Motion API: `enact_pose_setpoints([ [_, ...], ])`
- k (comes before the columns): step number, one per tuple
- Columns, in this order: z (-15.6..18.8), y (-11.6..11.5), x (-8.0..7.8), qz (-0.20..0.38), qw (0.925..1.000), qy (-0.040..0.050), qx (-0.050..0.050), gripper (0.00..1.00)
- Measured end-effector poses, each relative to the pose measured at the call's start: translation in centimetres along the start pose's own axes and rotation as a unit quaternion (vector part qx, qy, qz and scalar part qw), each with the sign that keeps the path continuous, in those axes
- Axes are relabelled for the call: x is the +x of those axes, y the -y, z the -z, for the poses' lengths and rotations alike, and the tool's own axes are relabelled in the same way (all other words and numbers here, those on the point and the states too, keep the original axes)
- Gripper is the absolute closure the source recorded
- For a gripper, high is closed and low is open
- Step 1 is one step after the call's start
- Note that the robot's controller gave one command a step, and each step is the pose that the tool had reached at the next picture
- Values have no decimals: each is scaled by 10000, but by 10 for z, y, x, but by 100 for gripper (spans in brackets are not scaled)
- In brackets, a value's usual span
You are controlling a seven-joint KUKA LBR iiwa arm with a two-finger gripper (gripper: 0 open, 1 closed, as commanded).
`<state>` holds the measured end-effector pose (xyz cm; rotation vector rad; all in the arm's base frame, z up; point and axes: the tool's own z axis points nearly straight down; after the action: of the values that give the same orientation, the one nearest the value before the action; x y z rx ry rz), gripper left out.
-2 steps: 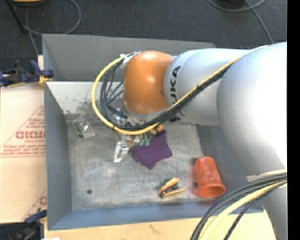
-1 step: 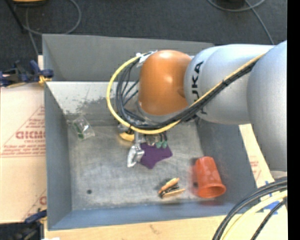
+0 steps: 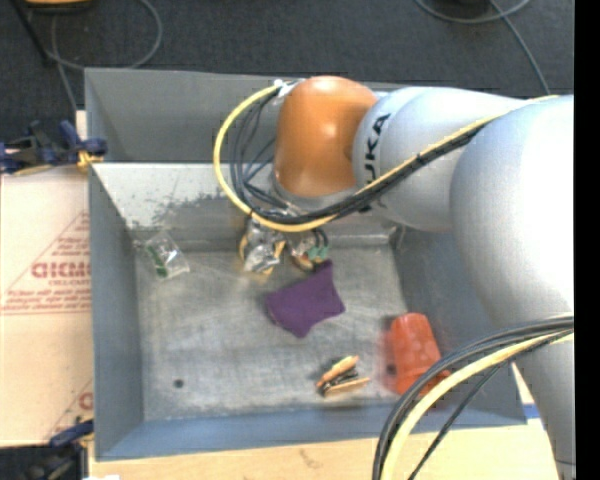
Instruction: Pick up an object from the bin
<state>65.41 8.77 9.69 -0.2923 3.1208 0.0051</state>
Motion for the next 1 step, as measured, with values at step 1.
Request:
enact_pose_setpoints([
  [1, 0, -1, 0, -6, 10000, -2, -12, 0],
])
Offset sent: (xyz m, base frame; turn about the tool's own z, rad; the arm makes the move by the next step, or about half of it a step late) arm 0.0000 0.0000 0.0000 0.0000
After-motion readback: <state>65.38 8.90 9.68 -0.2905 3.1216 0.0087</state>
